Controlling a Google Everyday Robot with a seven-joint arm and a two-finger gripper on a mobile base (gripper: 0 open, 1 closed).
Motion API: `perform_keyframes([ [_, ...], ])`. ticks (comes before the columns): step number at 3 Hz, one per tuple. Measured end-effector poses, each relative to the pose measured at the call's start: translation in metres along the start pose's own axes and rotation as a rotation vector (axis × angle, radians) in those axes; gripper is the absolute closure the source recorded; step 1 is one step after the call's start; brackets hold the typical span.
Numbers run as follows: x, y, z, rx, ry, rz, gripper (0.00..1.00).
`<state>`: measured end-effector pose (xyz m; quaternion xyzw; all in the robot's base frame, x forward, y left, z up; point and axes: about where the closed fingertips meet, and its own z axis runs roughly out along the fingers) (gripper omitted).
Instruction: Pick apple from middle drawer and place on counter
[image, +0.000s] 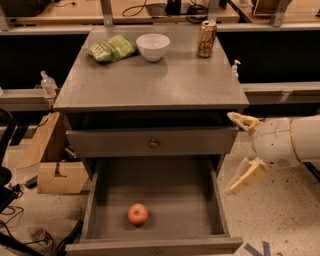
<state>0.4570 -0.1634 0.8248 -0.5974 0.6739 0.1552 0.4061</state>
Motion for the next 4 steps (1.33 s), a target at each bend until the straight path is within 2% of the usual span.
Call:
perform_keyframes([
  [1, 0.007, -0.001, 0.033, -0.028, -0.086, 0.008, 0.00],
  [2, 0.023, 0.011, 0.104, -0.062, -0.216, 0.022, 0.00],
  [3, 0.041, 0.027, 0.174, -0.063, -0.272, 0.023, 0.00],
  [4, 0.060, 0.044, 0.227, -0.064, -0.245, 0.034, 0.00],
])
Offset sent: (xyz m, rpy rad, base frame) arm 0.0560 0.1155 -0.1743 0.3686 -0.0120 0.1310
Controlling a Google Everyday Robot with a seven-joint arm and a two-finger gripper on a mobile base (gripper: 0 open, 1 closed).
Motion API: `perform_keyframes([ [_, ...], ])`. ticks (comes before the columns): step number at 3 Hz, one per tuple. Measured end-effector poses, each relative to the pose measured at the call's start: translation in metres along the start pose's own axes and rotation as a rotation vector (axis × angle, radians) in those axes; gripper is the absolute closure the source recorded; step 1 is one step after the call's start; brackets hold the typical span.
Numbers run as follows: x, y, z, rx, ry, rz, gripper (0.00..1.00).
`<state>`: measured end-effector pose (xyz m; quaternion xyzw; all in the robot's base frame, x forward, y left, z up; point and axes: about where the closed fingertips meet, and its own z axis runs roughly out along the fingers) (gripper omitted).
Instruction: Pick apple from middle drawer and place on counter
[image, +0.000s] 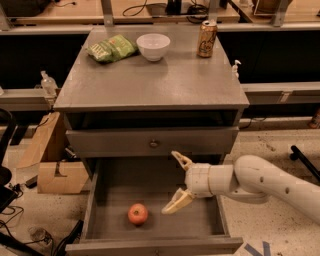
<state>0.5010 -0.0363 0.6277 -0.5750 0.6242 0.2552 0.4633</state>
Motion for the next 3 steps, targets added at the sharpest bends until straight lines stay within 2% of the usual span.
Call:
perform_keyframes([
  [1, 0.037, 0.015, 0.053, -0.004, 0.040, 0.026, 0.00],
  [2, 0.037, 0.015, 0.053, -0.005, 0.040, 0.026, 0.00],
  [3, 0.053, 0.020, 0.072, -0.029, 0.049, 0.043, 0.00],
])
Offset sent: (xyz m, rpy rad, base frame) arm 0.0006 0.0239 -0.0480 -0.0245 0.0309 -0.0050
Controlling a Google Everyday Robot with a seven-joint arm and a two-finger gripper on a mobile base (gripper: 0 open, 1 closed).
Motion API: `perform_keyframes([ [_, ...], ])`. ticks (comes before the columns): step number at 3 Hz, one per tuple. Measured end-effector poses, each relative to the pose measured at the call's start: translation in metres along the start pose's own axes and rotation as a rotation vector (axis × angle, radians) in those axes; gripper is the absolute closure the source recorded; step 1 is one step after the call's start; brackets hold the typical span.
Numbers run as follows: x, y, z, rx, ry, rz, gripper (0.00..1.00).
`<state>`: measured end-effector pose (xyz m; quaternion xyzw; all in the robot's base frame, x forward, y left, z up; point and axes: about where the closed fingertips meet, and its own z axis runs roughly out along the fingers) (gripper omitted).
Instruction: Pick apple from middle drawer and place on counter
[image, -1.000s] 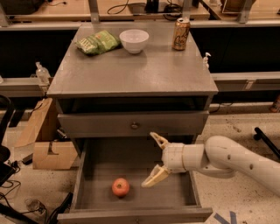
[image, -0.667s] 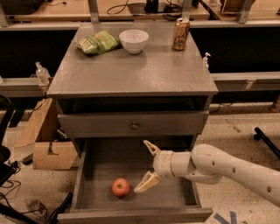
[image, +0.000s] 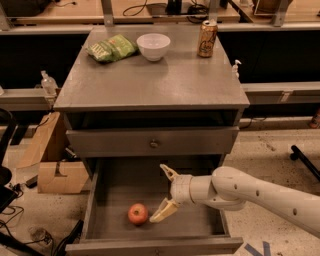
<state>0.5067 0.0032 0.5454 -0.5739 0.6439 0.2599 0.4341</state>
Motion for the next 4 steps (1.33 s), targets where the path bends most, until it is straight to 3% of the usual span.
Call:
perform_keyframes([
  [2, 0.052, 0.022, 0.057, -0.050, 0.035, 0.012, 0.00],
  [3, 0.077, 0.023, 0.084, -0.063, 0.098, -0.008, 0.00],
  [4, 0.087, 0.020, 0.099, -0.072, 0.137, -0.024, 0.00],
])
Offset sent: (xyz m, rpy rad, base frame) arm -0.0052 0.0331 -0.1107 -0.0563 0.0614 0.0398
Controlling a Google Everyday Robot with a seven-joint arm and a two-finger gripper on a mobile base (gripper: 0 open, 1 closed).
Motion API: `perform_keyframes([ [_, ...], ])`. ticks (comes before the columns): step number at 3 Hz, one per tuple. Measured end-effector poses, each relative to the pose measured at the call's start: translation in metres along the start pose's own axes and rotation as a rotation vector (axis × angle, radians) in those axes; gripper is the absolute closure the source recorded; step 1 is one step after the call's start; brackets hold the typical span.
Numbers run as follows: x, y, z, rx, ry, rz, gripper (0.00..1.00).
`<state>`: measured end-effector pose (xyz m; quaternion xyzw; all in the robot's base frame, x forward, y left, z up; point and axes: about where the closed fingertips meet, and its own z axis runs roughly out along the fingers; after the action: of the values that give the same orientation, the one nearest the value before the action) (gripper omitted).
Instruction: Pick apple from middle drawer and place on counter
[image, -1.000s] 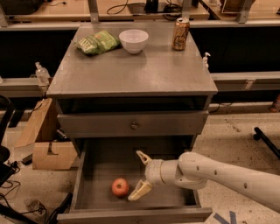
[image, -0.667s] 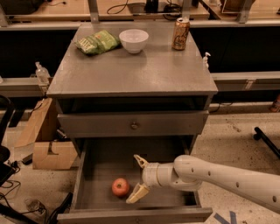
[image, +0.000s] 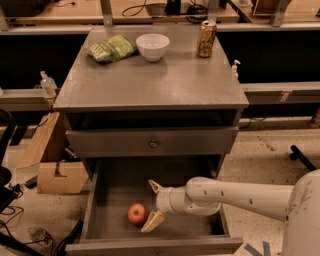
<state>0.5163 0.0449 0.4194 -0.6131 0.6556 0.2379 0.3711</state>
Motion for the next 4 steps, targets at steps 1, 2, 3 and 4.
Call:
perform_keyframes([
  [1, 0.007, 0.001, 0.016, -0.011, 0.016, -0.004, 0.00],
  [2, 0.014, 0.009, 0.036, -0.042, 0.024, -0.004, 0.00],
  [3, 0.016, 0.017, 0.054, -0.079, 0.022, -0.010, 0.16],
  [4, 0.016, 0.023, 0.065, -0.104, 0.021, -0.014, 0.40],
])
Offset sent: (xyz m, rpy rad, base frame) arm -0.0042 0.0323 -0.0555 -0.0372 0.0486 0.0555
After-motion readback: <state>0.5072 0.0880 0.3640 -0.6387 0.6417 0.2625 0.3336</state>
